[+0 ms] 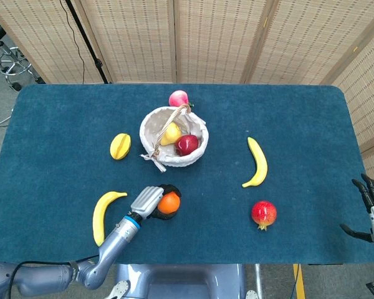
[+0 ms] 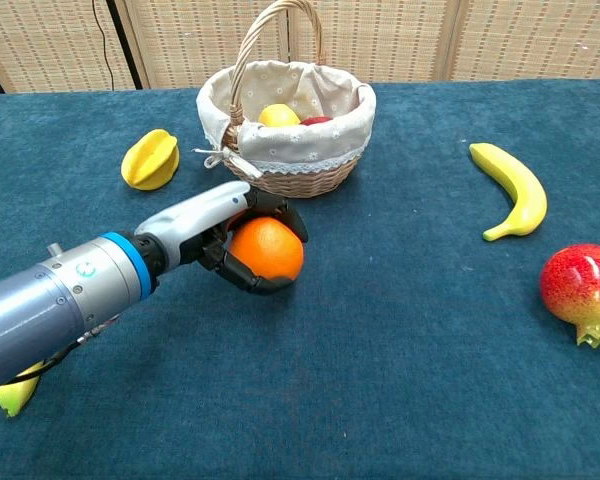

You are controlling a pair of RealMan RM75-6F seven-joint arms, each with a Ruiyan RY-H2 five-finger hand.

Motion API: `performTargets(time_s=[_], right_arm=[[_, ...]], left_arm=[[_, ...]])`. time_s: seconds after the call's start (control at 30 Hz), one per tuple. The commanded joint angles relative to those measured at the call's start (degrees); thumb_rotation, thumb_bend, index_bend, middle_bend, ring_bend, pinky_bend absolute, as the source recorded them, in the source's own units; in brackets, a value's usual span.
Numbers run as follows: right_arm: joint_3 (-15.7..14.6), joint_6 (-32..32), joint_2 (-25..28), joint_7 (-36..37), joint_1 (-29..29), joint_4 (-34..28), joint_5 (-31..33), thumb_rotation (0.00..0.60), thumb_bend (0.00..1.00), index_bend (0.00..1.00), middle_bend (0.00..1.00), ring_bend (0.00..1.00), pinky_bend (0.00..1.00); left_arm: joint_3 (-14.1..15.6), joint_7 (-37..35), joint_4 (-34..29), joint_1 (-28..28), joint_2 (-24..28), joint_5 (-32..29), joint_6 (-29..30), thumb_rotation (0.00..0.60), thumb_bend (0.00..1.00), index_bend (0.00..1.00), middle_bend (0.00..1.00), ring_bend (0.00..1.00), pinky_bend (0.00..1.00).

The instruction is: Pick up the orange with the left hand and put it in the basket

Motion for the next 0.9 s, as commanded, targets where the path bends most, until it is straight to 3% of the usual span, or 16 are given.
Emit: performTargets(time_s=[0.03,0.33,0.43,0.7,0.9], right_arm=[[-0.02,-0.61,-0.3,0.27,0.13,0.29,0.4,0.6,0.0,0.08,0.0,0.0,0.0],[0.19,-2.89,-1.32,1.84,0.5,2.32,2.14,0.6,0.0,0.08,0.0,0.0,0.0],[0.17,-3.25,-1.53,2.26,0.55,2.78,2.28,0.6,0.0,0.08,0.0,0.0,0.0],[0.07,-3.8,-1.7,2.95,0.53,3.47,2.44,0.6,0.0,0.08,0.0,0.0,0.0],[-0.16,-4.18,-1.85,2.61,0.57,3.52,2.28,0.6,0.0,0.08,0.0,0.0,0.0]], left_arm=[[-0.61,1.8,-4.19,0.8,3.92,3.23,3.63,0.6,0.51,0.64,0.52,0.47,0.5],[-0.84,10.39,-15.83,6.01,17.93,8.78,15.37,0.6,0.51,0.64,0.52,0.47,0.5],[-1.29,10.77,-16.87,7.65,21.6,8.33,17.44,0.6,0.51,0.64,0.52,0.47,0.5],[-6.72,-0.01,-12.5,9.77,27.59,2.53,18.79,0.6,0.51,0.64,0.52,0.47,0.5],[-12.65,-10.06,-7.56,7.67,27.91,-7.14,11.9,0.6,0.51,0.64,0.52,0.47,0.5]])
